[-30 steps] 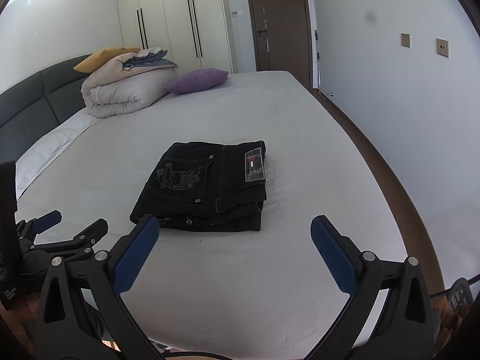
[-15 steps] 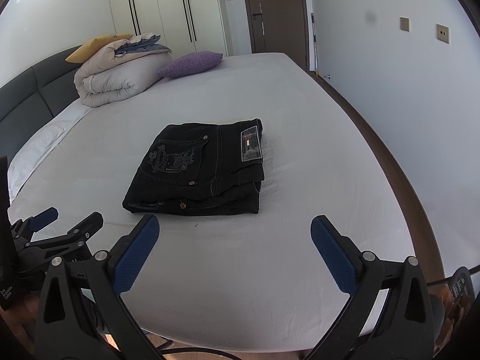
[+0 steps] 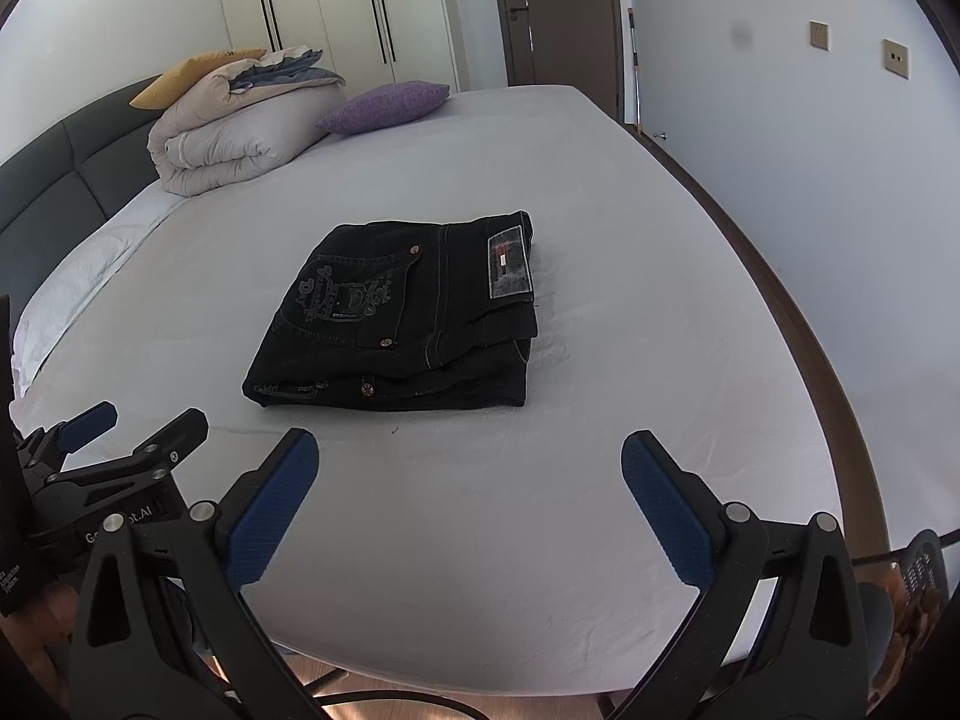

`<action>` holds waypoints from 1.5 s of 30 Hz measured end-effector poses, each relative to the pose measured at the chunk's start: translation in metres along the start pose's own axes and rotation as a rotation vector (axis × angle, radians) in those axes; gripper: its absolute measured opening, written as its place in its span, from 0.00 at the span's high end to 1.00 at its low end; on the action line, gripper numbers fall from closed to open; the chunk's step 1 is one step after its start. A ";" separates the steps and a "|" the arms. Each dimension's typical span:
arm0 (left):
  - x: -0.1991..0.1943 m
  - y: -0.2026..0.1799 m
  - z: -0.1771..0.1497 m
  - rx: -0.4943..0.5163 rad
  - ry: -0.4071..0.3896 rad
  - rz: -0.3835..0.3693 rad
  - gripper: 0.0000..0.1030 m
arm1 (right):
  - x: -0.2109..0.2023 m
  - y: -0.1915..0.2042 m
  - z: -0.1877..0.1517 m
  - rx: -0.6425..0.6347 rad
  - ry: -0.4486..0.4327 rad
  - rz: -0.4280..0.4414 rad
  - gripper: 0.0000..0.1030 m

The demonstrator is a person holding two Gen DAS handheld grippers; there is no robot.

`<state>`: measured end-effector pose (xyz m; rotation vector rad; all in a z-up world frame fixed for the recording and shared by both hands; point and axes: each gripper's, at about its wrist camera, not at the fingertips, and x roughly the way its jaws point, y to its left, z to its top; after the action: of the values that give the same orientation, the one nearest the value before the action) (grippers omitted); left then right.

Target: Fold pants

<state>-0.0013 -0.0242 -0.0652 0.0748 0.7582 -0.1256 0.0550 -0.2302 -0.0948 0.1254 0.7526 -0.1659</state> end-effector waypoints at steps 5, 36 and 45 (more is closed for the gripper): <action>0.002 0.000 0.000 0.001 0.002 0.000 0.00 | 0.007 0.002 -0.001 0.003 0.012 0.003 0.00; 0.004 0.002 -0.003 0.001 0.010 -0.003 0.00 | 0.022 0.011 -0.009 0.005 0.040 0.011 0.00; 0.004 0.001 -0.003 0.001 0.011 -0.002 0.00 | 0.022 0.011 -0.009 0.005 0.039 0.010 0.00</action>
<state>-0.0007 -0.0229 -0.0702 0.0753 0.7690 -0.1273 0.0670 -0.2201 -0.1162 0.1376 0.7900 -0.1560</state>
